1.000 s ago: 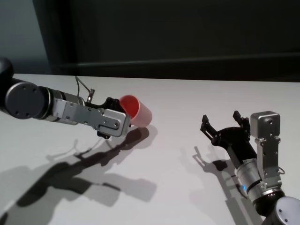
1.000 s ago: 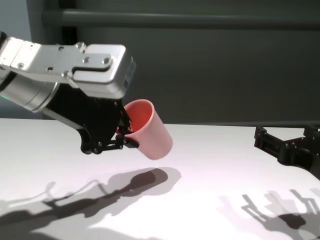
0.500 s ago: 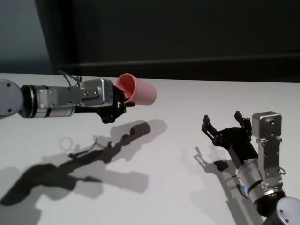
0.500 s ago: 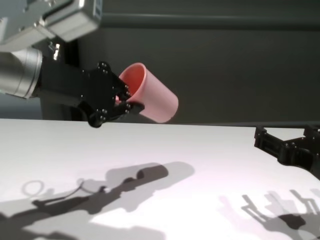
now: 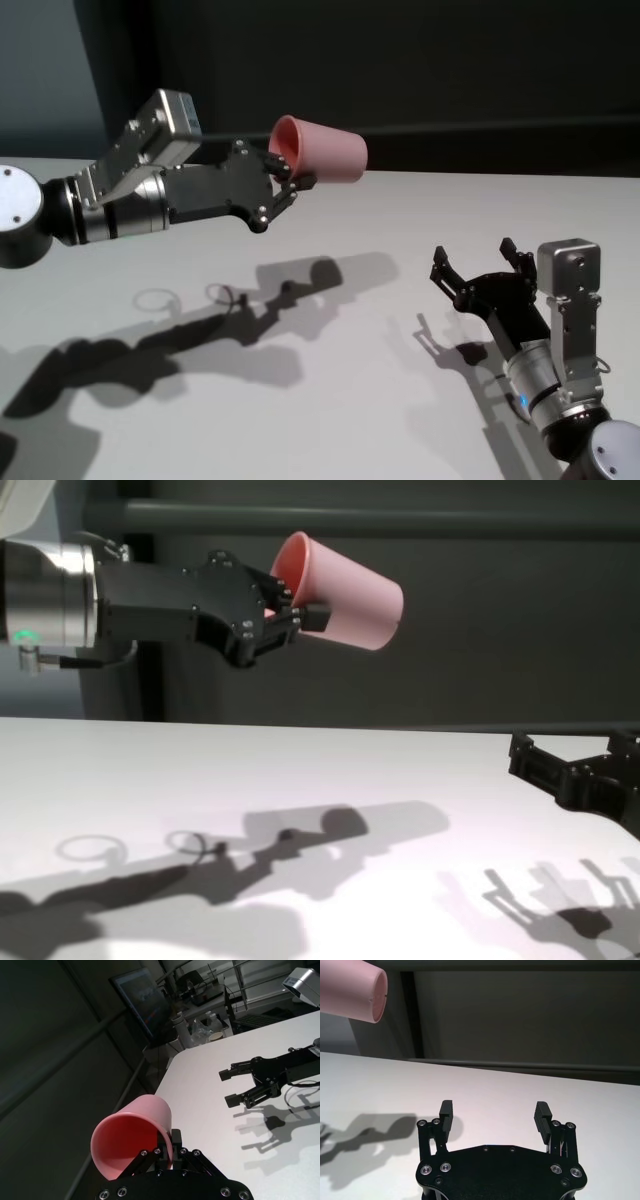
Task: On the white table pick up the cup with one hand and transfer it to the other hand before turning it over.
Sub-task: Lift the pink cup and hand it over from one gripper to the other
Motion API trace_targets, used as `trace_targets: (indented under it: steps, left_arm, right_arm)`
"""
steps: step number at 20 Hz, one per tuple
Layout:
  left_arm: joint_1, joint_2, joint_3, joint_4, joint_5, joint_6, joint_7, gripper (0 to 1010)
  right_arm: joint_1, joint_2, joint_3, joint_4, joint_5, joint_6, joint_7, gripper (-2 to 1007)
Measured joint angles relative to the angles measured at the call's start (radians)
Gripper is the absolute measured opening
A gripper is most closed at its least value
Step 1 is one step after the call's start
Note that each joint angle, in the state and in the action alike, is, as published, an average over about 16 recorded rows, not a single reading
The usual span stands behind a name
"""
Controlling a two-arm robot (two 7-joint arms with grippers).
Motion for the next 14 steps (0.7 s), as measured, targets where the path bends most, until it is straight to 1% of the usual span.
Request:
trace_targets:
  steps: [3,6,14]
  left_arm:
    - [-0.012,-0.032,-0.007,0.037,-0.055,-0.013,-0.021,52]
    - [-0.028,-0.064,-0.007,0.075,-0.097,-0.024,-0.04,52]
    - [-0.074,-0.145,0.001,0.169,-0.176,-0.052,-0.077,52]
  right_arm:
    - [0.0,0.0,0.0,0.0,0.0,0.0,0.0,1000]
    - [0.0,0.0,0.0,0.0,0.0,0.0,0.0,1000]
    - [0.0,0.0,0.0,0.0,0.0,0.0,0.0,1000]
